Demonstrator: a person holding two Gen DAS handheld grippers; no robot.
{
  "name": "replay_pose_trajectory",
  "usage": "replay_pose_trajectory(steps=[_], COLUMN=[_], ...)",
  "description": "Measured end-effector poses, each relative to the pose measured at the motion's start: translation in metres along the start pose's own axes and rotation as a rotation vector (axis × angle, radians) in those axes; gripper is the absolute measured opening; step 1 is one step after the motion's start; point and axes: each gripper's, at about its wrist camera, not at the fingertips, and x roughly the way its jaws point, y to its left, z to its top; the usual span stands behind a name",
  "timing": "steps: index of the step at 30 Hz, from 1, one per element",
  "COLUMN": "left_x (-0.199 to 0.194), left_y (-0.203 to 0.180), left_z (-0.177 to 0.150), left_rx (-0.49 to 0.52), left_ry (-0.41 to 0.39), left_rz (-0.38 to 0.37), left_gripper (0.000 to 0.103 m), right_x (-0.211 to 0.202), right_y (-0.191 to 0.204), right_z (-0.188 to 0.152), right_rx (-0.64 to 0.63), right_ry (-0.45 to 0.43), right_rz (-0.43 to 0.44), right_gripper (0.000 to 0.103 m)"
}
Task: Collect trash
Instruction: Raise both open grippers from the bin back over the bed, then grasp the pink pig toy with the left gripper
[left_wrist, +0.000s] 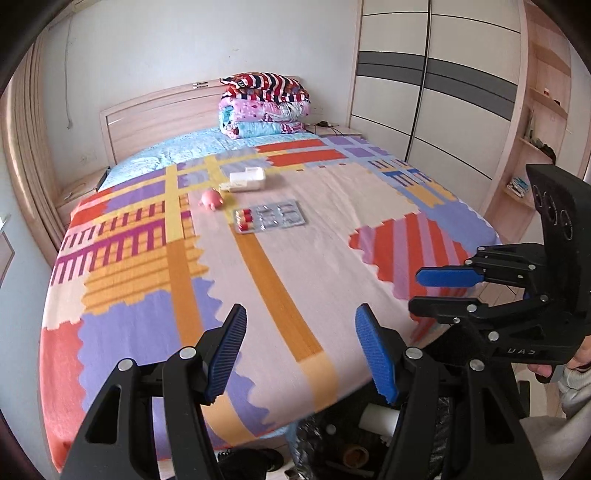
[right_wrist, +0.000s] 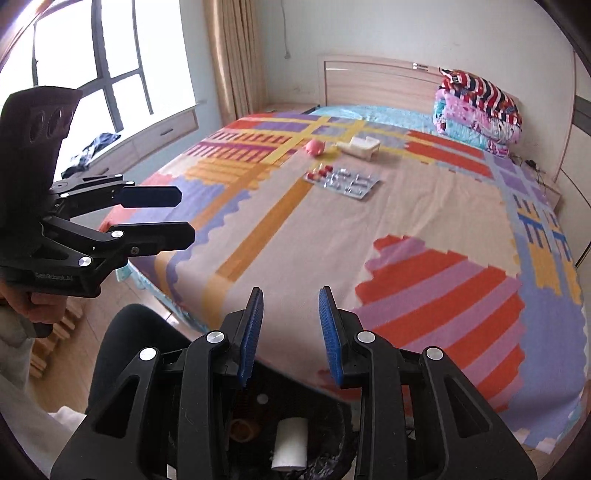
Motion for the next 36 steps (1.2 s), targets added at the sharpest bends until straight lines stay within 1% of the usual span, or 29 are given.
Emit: replay_pose_trajectory(steps=[5, 10, 14, 18, 21, 25, 27, 30, 33, 36], left_x=[0.01, 0.022, 0.035, 0.053, 0.071, 0.088, 0.096, 0.109, 0.123, 0.137], left_y=[0.019, 0.036, 0.051, 0.066, 0.079, 0.096, 0.104, 0.117, 0.128, 0.136], left_z=[0.019, 0.035, 0.047, 0.059, 0.068, 0.079, 0.085, 0.094, 0.103, 0.107], left_rx=[-0.019, -0.012, -0.035, -0.059, -0.067, -0.093, -0.099, -0.131, -0.161, -0.179], left_ry=[-0.015, -0.023, -0.027, -0.027, -0.021, -0.015, -0.01, 0.002, 0.012, 0.033], left_rz=[0.025, 0.05, 0.062, 0.068, 0.097, 0.094, 0.089, 0.06, 0.015, 0.012], left_gripper=[0.059, 0.059, 0.059, 0.059, 0.059, 0.059, 0.059, 0.059, 0.059, 0.059], right_x=[0.008, 0.017, 0.029, 0.044, 0.059, 0.078, 0.087, 0.101, 0.11, 0.118], right_y=[-0.016, -0.028, -0.036, -0.042, -0.045, -0.051, -0.055, -0.064, -0.068, -0.069], right_z=[0.02, 0.033, 0.048, 0.062, 0.072, 0.081, 0.084, 0.087, 0.09, 0.092], right_rx=[0.02, 0.033, 0.047, 0.064, 0.065, 0.088, 0.1, 0.134, 0.151, 0.162], right_ry=[-0.02, -0.026, -0.029, -0.031, -0.021, -0.004, 0.006, 0.015, 0.021, 0.025], right_rz=[-0.015, -0.025, -0.031, -0.028, -0.035, -0.045, -0.049, -0.049, -0.053, -0.049], right_gripper=[0.033, 0.035, 0.035, 0.035, 0.035, 0.036, 0.038, 0.039, 0.039, 0.039])
